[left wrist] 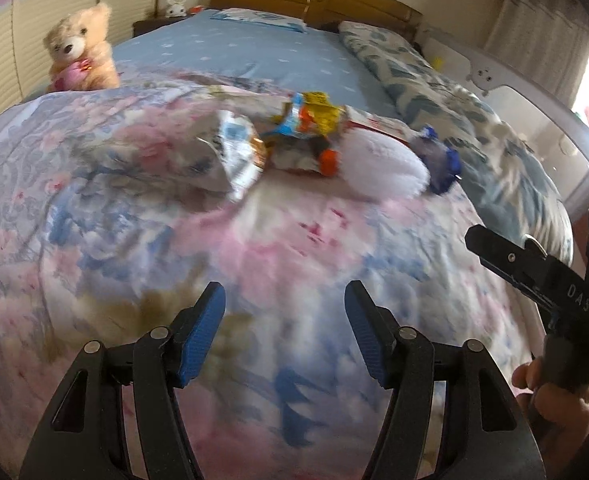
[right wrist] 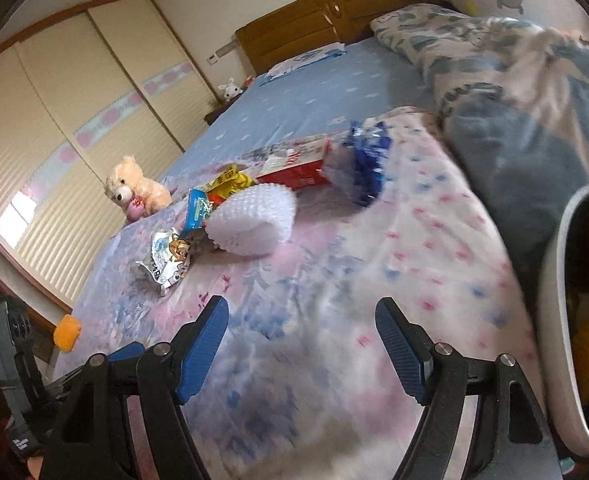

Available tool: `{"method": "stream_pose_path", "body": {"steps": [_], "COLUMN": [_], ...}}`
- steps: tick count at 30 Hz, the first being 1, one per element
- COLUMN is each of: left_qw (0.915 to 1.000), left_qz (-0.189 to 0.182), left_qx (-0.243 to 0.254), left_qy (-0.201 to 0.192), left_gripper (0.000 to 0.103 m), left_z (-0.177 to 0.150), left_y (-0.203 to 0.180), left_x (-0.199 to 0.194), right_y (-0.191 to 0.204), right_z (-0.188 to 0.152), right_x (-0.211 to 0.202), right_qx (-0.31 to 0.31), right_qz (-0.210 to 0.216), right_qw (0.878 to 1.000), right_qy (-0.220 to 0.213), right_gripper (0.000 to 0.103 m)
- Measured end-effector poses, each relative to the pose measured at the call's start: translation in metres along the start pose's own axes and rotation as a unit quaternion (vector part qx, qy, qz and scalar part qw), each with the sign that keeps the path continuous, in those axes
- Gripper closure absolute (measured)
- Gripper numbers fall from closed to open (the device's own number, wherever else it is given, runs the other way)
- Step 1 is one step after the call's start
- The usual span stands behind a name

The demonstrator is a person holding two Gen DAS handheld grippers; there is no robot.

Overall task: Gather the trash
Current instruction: 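Grasp the white foam net with the right tool while the left tool grasps the white snack wrapper, then carry the white foam net and white wrapper over the bin and open both tools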

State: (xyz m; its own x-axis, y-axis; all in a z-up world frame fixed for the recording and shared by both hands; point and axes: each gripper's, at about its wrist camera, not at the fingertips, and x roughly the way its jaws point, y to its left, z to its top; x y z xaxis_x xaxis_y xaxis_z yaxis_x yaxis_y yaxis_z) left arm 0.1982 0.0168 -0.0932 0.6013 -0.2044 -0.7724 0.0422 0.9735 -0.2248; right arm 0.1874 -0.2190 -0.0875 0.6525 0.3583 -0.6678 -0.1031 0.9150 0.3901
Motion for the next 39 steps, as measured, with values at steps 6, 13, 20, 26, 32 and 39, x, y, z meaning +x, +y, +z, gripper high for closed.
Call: {"method": "stream_pose_path", "body": {"steps": [6, 13, 20, 26, 32, 39], "left_qw": [0.9997, 0.9989, 0.999, 0.9992, 0.9986, 0.9977], "left_qz": [0.012, 0.01, -0.002, -0.008, -0.026, -0.056], "left_qx": [-0.018, -0.042, -0.044, -0.032, -0.04, -0.034], "left_qy": [-0.009, -0.017, -0.011, -0.021, -0.023, -0.015], "left_gripper": [0.039, 0.038, 0.065, 0.079, 0.08, 0.08], "left_z": [0.024, 0.053, 0.067, 0.06, 0.037, 0.013], "left_y": [0.023, 0.044, 0.054, 0.05, 0.046, 0.026], "left_x": [0.009, 0.026, 0.047, 0.037, 0.017, 0.0], "right_y": [0.016, 0.02, 0.021, 0.022, 0.026, 0.021], "right_z": [0.014, 0.03, 0.04, 0.037, 0.03, 0.012], "right_x": [0.03, 0.063, 0.082, 0.08, 0.062, 0.03], "right_qx": [-0.015, -0.017, -0.01, -0.017, -0.018, -0.017], "right_qz": [0.004, -0.004, 0.0, 0.002, 0.01, 0.021], "right_qw": [1.0, 1.0, 0.999, 0.999, 1.0, 1.0], "right_qy": [0.011, 0.022, 0.031, 0.027, 0.015, 0.009], "right_gripper": [0.026, 0.028, 0.06, 0.092, 0.092, 0.092]}}
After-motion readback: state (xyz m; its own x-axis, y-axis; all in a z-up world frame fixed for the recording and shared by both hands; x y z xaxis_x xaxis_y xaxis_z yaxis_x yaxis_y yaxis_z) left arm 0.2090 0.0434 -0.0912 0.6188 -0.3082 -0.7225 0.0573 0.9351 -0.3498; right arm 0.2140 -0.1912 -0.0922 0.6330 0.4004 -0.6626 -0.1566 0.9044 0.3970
